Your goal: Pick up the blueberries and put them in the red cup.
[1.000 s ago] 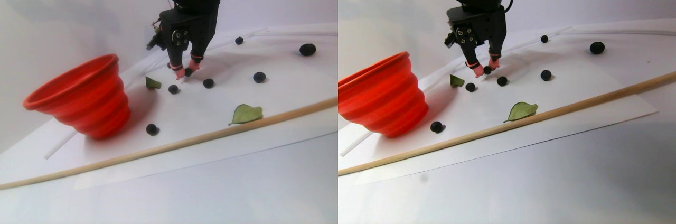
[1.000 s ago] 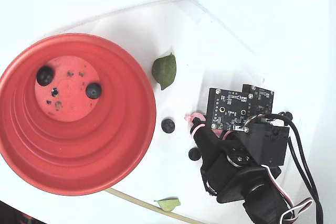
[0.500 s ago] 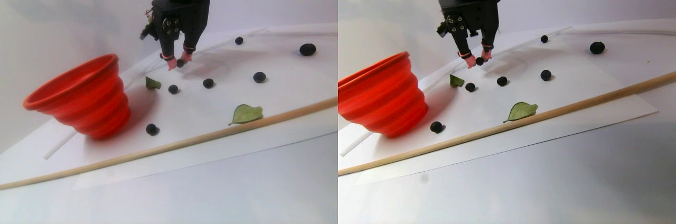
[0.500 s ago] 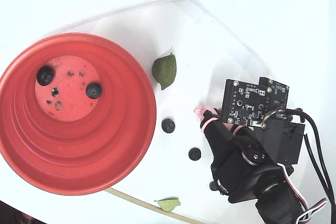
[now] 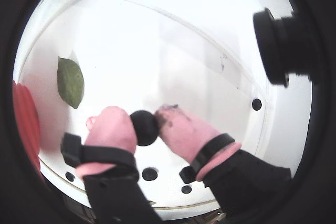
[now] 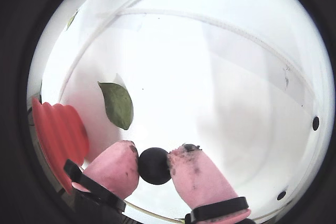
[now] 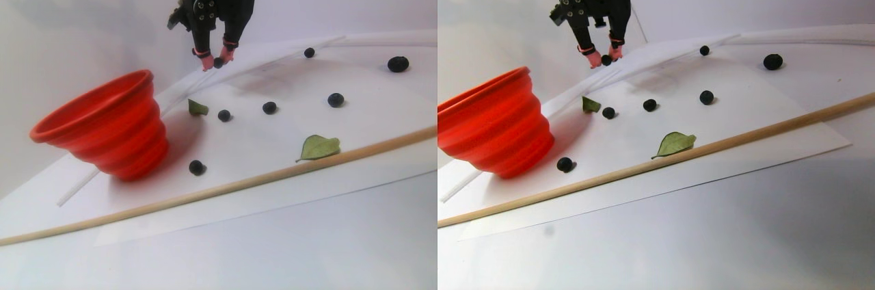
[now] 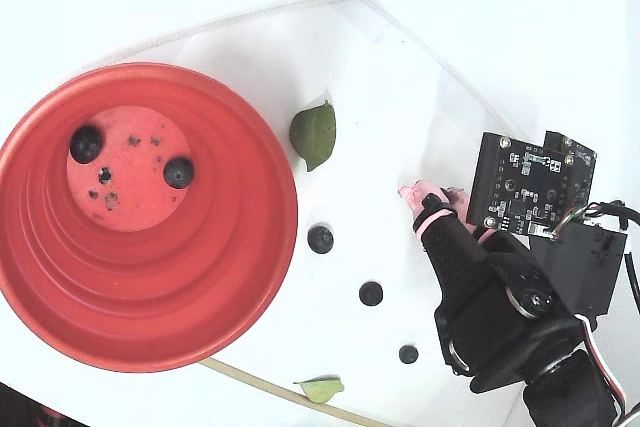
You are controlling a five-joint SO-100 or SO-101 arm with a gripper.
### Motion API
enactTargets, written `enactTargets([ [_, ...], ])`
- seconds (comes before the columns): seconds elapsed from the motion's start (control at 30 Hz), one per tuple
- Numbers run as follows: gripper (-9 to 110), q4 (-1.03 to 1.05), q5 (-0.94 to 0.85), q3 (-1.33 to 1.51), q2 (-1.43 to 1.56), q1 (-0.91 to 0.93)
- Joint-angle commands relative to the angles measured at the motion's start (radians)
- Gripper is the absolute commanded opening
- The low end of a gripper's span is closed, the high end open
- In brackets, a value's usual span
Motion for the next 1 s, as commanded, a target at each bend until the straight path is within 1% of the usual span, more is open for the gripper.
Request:
enactTargets([
  [0.0,10,0.015,0.011,0.023,0.143,-0.069],
  [0.57,10,0.195,0.080,0.095,0.374,-0.209],
  [0.97,10,0.275,0.098,0.124,0.448,-0.304],
])
